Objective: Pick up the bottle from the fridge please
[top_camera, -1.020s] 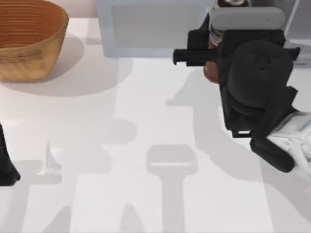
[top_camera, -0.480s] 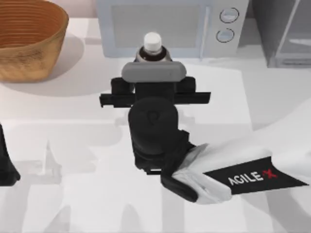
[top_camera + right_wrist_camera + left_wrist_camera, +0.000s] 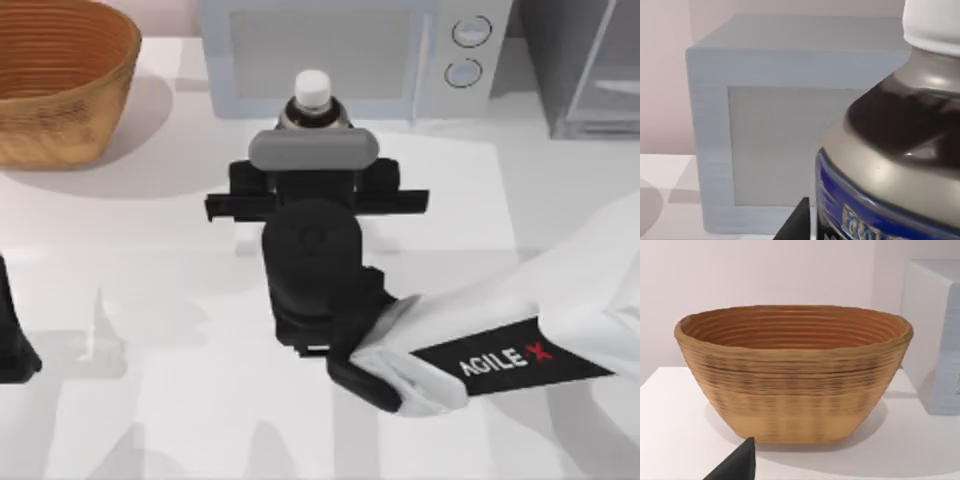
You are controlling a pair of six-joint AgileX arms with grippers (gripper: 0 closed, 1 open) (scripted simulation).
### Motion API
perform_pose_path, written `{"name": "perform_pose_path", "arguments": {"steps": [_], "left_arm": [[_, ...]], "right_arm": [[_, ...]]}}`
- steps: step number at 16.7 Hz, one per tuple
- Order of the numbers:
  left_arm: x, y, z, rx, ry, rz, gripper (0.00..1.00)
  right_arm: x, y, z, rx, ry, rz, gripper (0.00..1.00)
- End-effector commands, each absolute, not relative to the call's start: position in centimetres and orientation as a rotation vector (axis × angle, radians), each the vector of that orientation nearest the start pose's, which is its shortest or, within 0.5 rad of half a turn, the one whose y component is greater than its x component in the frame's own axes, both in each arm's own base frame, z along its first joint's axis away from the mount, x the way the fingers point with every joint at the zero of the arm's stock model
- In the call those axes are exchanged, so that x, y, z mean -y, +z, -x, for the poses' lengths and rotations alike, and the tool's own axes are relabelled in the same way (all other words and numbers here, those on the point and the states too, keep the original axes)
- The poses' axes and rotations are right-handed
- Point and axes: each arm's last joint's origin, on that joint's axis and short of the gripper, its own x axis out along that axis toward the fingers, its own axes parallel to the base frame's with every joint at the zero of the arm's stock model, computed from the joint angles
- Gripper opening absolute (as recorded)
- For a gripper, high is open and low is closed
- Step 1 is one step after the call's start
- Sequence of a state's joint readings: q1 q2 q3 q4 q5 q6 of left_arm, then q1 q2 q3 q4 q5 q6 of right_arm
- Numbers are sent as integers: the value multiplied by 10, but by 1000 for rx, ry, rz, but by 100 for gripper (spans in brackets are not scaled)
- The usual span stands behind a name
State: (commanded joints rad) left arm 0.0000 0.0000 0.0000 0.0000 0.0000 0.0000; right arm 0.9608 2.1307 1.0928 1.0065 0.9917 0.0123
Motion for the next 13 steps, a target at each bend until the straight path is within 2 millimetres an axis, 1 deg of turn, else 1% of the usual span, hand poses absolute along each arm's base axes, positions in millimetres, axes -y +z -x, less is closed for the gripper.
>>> {"name": "perform_pose_path", "arguments": {"steps": [3,6,8,11,13], "left_arm": [[1,160,-106,0,0,0,100],[1,160,-106,0,0,0,100],[1,160,-106,0,0,0,100],[1,160,-106,0,0,0,100],[1,160,-106,0,0,0,100]], "right_arm": [[-338,122,-282,-11,-8,28,0],[-339,110,-300,-2,-3,11,0],[-339,108,-304,2,-1,6,0],[-339,108,-304,2,-1,6,0],[-339,108,-304,2,-1,6,15]]}}
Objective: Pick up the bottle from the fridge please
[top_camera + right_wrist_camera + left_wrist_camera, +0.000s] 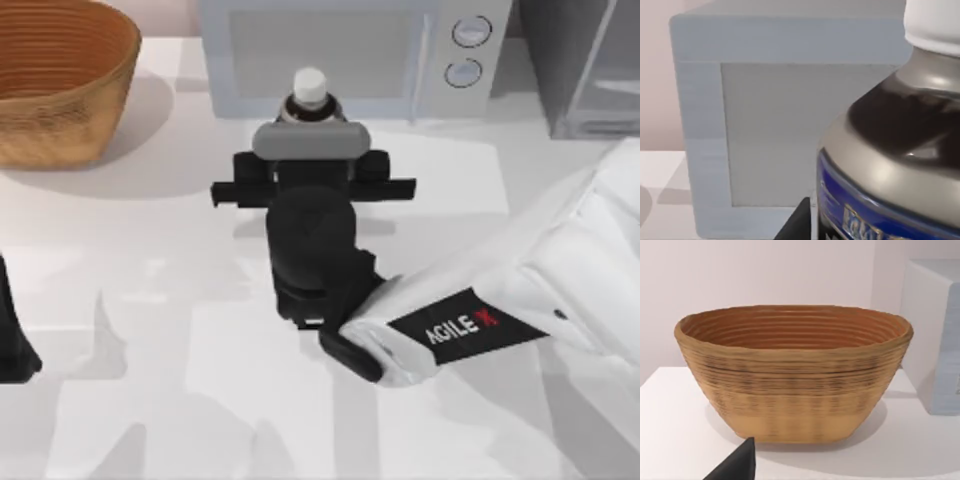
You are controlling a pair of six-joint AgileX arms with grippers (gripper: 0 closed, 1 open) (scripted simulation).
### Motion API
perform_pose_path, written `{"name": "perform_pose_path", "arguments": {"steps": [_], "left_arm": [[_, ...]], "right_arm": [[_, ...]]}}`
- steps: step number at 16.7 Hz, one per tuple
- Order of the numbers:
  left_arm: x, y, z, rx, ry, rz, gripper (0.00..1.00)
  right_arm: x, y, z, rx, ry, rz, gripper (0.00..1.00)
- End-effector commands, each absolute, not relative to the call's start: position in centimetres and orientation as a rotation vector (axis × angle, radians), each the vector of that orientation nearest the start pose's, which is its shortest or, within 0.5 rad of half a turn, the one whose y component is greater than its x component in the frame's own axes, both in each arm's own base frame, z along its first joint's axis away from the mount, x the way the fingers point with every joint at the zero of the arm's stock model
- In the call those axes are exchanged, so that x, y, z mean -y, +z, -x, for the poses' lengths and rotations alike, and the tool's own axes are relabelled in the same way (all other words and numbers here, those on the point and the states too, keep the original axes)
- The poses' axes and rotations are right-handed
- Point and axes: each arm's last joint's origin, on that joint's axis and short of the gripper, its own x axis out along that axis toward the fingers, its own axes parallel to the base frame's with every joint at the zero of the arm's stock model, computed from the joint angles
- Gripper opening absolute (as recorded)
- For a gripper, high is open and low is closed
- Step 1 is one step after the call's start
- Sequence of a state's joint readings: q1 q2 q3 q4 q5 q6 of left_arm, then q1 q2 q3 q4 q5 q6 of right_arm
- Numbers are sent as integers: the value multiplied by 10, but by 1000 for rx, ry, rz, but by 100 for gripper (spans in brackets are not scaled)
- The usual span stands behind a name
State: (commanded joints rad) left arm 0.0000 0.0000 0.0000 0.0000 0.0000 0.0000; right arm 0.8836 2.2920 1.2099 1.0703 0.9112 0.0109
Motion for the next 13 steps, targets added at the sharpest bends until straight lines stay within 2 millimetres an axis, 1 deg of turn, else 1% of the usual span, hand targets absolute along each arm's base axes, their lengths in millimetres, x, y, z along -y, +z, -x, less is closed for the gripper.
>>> {"name": "perform_pose_path", "arguments": {"steps": [11,12,13], "left_arm": [[1,160,-106,0,0,0,100],[1,160,-106,0,0,0,100],[1,160,-106,0,0,0,100]], "right_arm": [[-339,108,-304,2,-1,6,98],[-339,108,-304,2,-1,6,100],[-339,108,-304,2,-1,6,100]]}}
